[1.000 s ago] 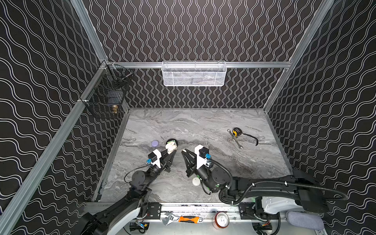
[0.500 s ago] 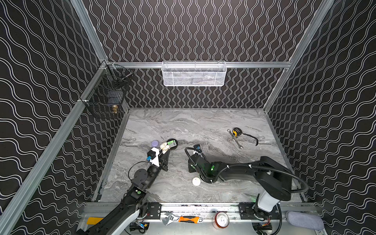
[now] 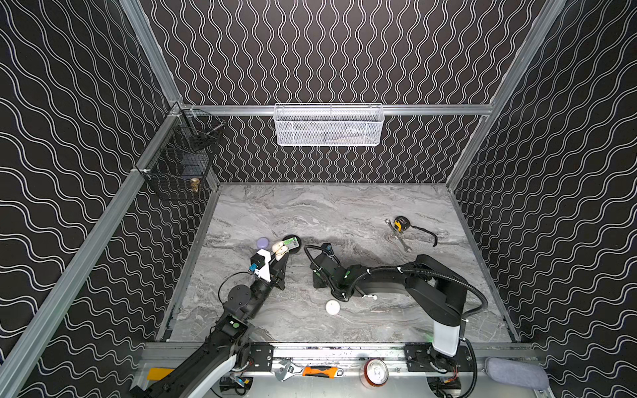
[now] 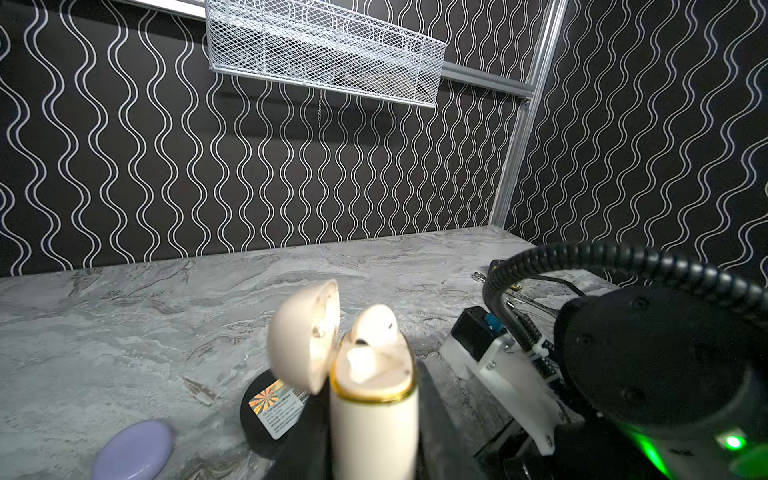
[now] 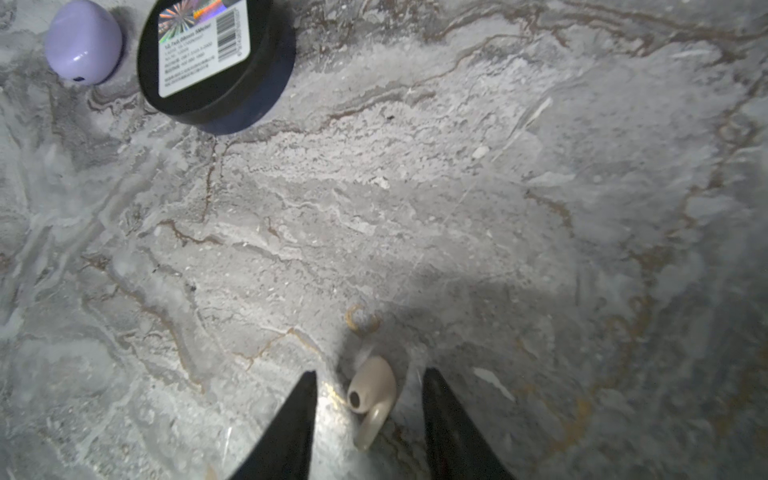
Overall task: Insert wireless bluetooth earbuds into charging case
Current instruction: Pick up the wireless bluetooth earbud from the center of the table.
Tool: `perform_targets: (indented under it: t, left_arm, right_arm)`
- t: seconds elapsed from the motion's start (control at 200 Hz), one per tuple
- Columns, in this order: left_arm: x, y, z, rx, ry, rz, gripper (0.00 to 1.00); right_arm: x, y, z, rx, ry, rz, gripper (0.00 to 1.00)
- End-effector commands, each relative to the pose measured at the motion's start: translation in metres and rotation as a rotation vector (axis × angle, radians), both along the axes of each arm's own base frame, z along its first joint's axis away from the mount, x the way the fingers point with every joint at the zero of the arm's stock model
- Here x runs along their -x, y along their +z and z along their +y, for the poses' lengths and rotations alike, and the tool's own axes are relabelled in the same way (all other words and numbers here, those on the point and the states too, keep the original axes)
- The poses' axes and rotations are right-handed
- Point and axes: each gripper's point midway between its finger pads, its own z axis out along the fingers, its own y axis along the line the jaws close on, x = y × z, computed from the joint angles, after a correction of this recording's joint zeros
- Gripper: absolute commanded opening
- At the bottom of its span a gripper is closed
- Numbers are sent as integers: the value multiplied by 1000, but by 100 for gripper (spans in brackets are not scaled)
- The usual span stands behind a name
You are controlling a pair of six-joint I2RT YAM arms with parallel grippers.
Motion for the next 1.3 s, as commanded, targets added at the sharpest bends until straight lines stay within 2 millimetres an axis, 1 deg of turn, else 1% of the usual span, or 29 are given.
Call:
perform_targets:
  t: [0.0, 0.065, 0.075, 0.095, 0.19, 0.265, 0.335, 0.36, 0.365, 0.375, 0.526, 0.591, 0.736, 0.791, 0.916, 1.076, 1.131, 1.196, 1.296]
  left_arm:
    - [0, 9, 1, 9, 2, -26, 0]
    - [0, 9, 2, 10, 6, -27, 0]
    - [1, 9, 1, 10, 5, -27, 0]
    - [1, 10, 2, 11, 6, -29, 0]
    - [1, 10, 3, 9, 11, -25, 0]
    - [0, 8, 5, 3, 25, -11, 0]
    - [-3, 4, 9, -4, 53, 11, 0]
    - [-4, 2, 11, -4, 65, 21, 0]
    - [-4, 3, 11, -4, 66, 22, 0]
    - [-4, 1, 12, -5, 71, 27, 0]
    - [-12, -11, 29, 4, 177, 94, 0]
    - [-13, -13, 33, 5, 205, 100, 0]
    - [-12, -11, 33, -4, 199, 92, 0]
    - [-12, -10, 32, 5, 193, 88, 0]
    - [-11, -8, 29, 11, 174, 80, 0]
    - [-11, -7, 29, 14, 175, 78, 0]
    - [-10, -6, 29, 17, 175, 78, 0]
    - [-9, -5, 30, 19, 174, 75, 0]
    - [-8, -3, 29, 21, 169, 65, 0]
  right_arm:
    - [6, -3, -15, 89, -3, 37, 53]
    - [5, 1, -16, 124, 11, 36, 55]
    - [4, 10, -15, 110, 15, 26, 55]
    - [4, 17, -12, 104, 27, 19, 55]
    - [2, 32, -9, 133, 55, 17, 56]
    - [0, 40, -8, 156, 59, 18, 56]
    - [-1, 41, -5, 170, 68, 31, 56]
    - [-2, 45, -3, 167, 70, 30, 56]
    - [-1, 39, -3, 181, 71, 38, 56]
    - [-1, 34, -4, 193, 71, 47, 56]
    - [-7, 18, -3, 252, 63, 120, 51]
    - [-9, 16, -1, 254, 64, 149, 49]
    - [-11, 14, -3, 288, 51, 171, 48]
    - [-11, 10, -5, 315, 45, 180, 48]
    - [-9, 0, -5, 333, 52, 207, 47]
    - [-10, -12, -9, 375, 37, 218, 46]
    - [-10, -16, -9, 385, 40, 226, 44]
    - [-9, -19, -12, 402, 38, 235, 42]
    - [-7, -16, -17, 409, 26, 234, 40]
